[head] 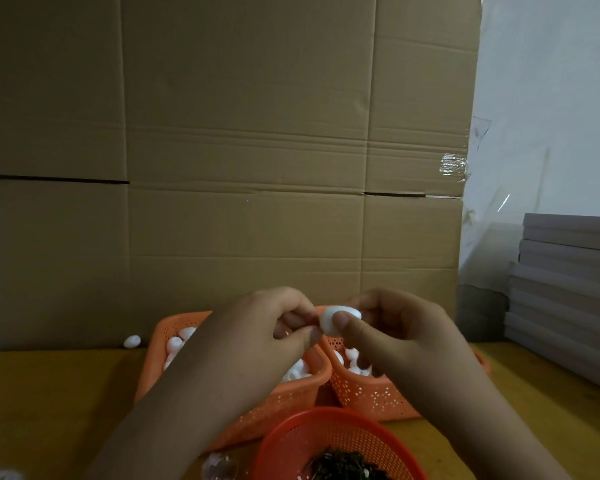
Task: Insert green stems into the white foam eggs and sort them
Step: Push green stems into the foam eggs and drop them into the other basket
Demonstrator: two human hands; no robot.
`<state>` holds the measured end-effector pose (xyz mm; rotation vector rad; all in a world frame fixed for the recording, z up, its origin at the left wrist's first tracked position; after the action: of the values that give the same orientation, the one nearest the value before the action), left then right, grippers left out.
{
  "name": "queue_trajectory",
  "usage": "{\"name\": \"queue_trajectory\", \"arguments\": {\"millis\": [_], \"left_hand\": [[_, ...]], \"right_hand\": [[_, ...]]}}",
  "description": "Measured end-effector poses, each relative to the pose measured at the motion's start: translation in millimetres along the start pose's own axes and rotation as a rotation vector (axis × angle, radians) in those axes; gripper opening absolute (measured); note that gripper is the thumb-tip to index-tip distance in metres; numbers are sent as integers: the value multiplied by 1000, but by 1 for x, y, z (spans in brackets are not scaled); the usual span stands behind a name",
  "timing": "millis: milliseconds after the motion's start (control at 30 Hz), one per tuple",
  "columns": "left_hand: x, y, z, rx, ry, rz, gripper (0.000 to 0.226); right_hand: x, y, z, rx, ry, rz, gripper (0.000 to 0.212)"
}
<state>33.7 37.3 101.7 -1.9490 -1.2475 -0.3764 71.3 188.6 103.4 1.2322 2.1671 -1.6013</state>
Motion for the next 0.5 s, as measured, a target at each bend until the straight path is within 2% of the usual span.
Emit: {"name": "queue_trajectory", "arguments": {"millis": [100, 200, 300, 333, 400, 467, 500], "left_hand": [[-17, -2, 5, -35, -169, -92, 23], [-38, -8, 3, 17, -364, -161, 29], [-62, -16, 12, -30, -463, -224, 32], [-70, -17, 15, -60, -487, -249, 32], [-86, -20, 19, -85, -507, -300, 31], [-98, -23, 20, -87, -519, -337, 31], [-104, -25, 22, -85, -532, -350, 31]], "right_hand": [[20, 0, -2, -114, 144, 89, 26], [51, 8, 6, -361, 258, 247, 9], [79, 21, 16, -532, 287, 393, 13], [84, 21, 17, -520, 306, 404, 13], [90, 11, 4, -325, 458, 335, 13], [83, 3, -12, -104, 608, 224, 44], [83, 3, -15, -69, 649, 195, 60]]}}
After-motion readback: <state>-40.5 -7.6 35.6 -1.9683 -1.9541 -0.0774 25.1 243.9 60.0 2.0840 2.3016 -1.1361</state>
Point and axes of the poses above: each hand's wrist, its own y-axis away from the middle knuckle, its own z-axis out of the palm, x = y × z, the point moved 8 cm from there along -y, towards the middle knuckle, and after that the axes turned 11 degrees about -z, right-handed, at the moved point
